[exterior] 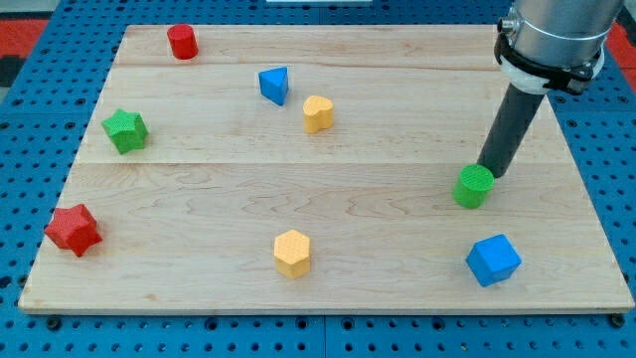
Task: Move the heart diagonal to the triangle
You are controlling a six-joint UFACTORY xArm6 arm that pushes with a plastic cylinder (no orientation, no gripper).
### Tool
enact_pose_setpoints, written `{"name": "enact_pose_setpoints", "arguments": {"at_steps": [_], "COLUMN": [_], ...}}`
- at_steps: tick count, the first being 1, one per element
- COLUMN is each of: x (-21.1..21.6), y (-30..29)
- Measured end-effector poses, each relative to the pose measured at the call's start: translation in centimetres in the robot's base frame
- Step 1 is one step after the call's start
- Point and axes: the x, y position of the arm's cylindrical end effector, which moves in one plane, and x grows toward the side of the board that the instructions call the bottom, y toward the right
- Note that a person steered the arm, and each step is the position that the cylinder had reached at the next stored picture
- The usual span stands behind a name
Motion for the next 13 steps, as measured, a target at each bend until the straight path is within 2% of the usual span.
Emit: {"name": "enact_pose_setpoints", "arguments": {"at_steps": [1,2,4,5,6,7,9,10,11,13], "x": [0.3,-3.8,-13.1,-14.6,-14.1,-13.9,-9.3,-8.7,-6.2,-6.1], "y": [0.5,0.3,-8.6,-14.2,-18.0,-18.3,-22.8,-25.5,-25.4,-20.4]}}
